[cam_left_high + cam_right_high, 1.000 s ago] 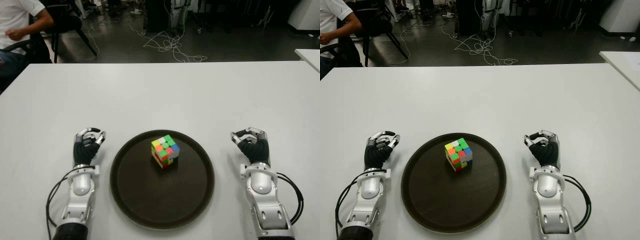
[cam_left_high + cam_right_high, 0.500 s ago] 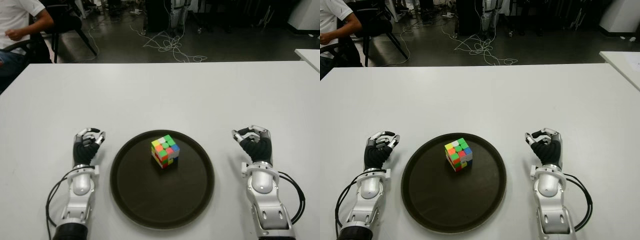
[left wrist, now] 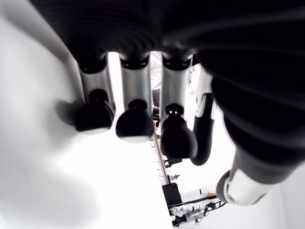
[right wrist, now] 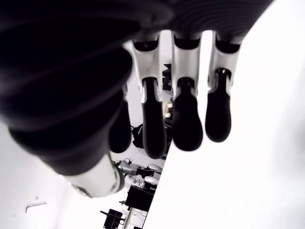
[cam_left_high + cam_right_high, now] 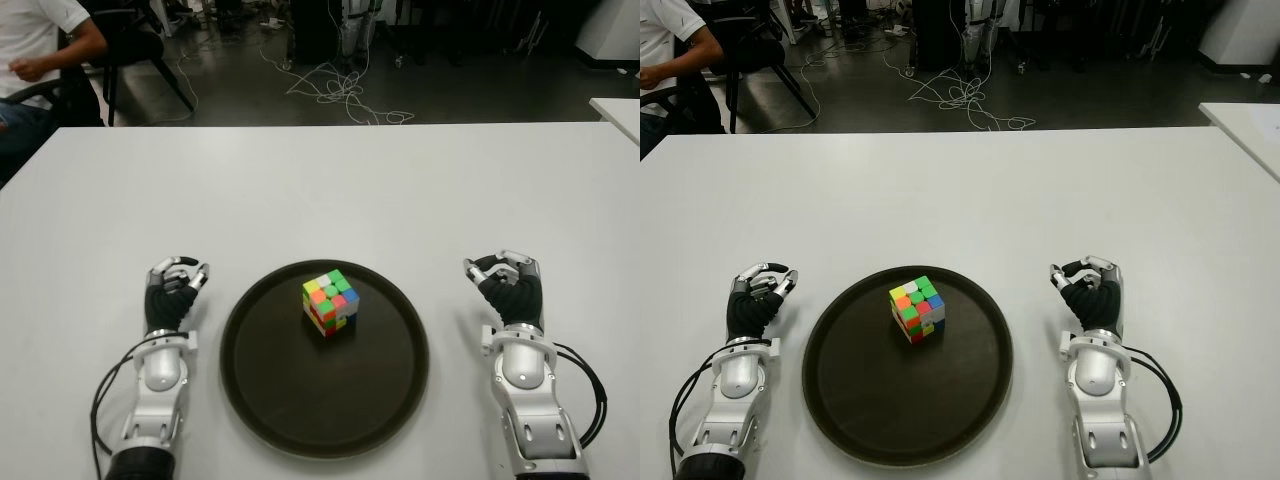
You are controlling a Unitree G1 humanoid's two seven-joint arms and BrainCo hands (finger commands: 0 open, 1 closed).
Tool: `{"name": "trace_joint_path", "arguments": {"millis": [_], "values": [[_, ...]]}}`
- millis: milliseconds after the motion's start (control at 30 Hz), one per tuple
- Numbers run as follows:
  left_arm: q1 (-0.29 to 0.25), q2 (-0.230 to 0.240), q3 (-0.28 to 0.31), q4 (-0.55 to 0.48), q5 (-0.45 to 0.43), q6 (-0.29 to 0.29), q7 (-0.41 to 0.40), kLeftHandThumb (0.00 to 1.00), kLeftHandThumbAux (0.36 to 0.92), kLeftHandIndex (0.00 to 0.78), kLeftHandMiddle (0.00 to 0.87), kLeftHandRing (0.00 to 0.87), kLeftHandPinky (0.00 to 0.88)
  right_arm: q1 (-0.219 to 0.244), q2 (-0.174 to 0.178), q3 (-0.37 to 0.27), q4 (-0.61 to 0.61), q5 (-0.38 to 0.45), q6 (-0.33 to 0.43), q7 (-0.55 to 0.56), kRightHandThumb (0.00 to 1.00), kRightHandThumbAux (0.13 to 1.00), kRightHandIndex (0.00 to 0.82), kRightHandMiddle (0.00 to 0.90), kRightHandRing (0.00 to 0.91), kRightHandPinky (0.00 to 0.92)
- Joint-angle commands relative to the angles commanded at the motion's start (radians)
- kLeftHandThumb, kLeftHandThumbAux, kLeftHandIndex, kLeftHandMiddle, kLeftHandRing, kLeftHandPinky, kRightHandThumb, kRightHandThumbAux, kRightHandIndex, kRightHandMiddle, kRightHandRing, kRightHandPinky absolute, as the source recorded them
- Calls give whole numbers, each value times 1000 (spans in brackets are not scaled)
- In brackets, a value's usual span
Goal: Pick up the Rubik's Cube and put it in the plate
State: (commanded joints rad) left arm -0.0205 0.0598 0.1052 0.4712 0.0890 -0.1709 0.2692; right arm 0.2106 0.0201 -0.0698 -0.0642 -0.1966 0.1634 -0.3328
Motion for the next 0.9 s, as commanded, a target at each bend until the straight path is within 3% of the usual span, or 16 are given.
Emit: {"name": "trace_joint_path", "arguments": {"millis": [900], "values": [[-6,6,-7,0,14,-1,3,717,699,445,831,831,813,-12,-8,1,29,2,-33,-6,363,825,765,834,837,834]]}}
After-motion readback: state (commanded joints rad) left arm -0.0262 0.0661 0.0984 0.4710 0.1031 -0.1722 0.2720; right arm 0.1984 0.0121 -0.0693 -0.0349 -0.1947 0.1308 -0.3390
